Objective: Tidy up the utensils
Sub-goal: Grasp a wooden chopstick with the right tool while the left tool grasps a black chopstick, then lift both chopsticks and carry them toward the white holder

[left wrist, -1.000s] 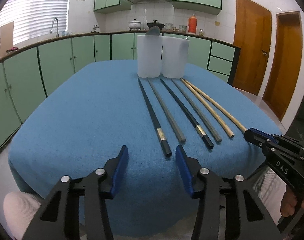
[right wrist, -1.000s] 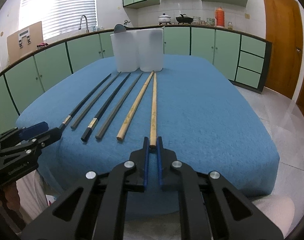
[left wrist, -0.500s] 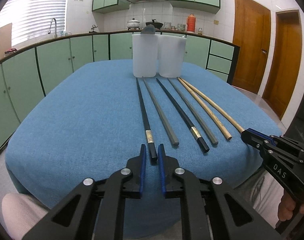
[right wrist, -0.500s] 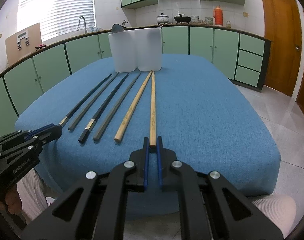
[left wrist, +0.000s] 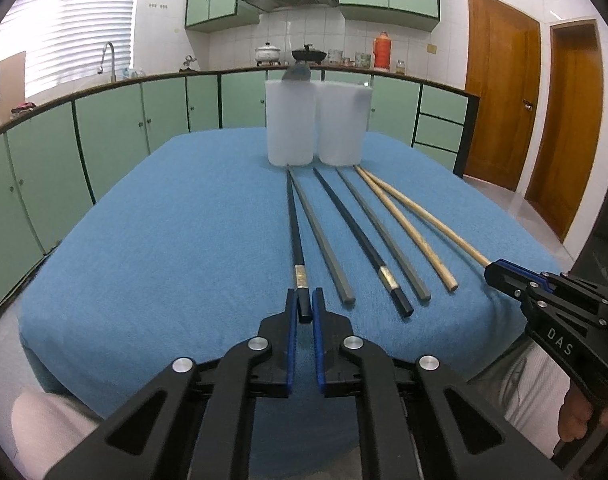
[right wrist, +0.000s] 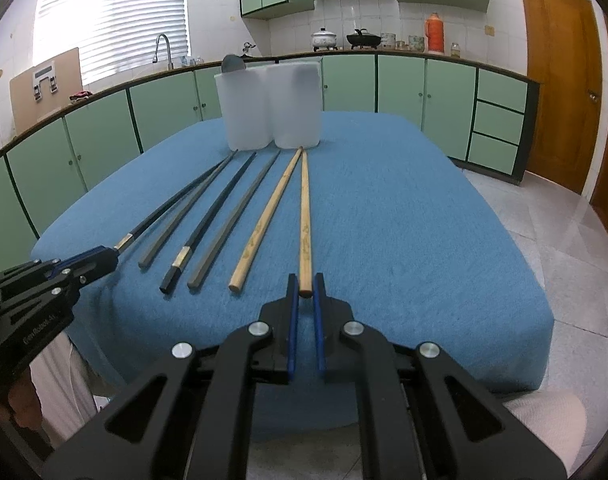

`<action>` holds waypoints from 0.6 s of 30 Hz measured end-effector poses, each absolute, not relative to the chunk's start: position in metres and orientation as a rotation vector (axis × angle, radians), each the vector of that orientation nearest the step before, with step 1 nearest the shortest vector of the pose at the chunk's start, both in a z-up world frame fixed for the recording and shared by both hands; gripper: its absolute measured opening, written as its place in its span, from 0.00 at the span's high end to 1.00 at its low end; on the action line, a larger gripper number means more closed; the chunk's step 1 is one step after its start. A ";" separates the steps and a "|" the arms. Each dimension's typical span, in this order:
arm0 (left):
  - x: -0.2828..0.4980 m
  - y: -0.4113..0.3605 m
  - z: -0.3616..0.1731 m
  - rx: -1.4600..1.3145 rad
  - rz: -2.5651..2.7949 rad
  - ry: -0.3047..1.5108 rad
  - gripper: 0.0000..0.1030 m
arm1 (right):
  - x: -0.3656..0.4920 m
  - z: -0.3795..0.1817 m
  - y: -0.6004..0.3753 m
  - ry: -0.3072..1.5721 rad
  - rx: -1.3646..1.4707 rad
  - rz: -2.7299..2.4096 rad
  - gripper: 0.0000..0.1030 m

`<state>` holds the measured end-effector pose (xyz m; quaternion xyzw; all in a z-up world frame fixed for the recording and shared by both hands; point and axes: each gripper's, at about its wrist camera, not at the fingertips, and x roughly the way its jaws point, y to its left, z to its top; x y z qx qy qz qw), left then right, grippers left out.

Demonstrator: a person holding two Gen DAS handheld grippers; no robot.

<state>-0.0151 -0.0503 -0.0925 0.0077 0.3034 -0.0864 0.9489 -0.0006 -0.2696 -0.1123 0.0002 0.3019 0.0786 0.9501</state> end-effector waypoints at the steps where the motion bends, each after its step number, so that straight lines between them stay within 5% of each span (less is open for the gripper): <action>1: -0.018 -0.051 -0.091 0.017 -0.173 0.608 0.93 | -0.002 -0.110 -0.270 0.607 -0.003 0.160 0.94; 18: -0.018 -0.035 -0.001 0.009 -0.169 0.384 0.94 | 0.002 -0.021 -0.280 0.413 -0.071 0.163 0.94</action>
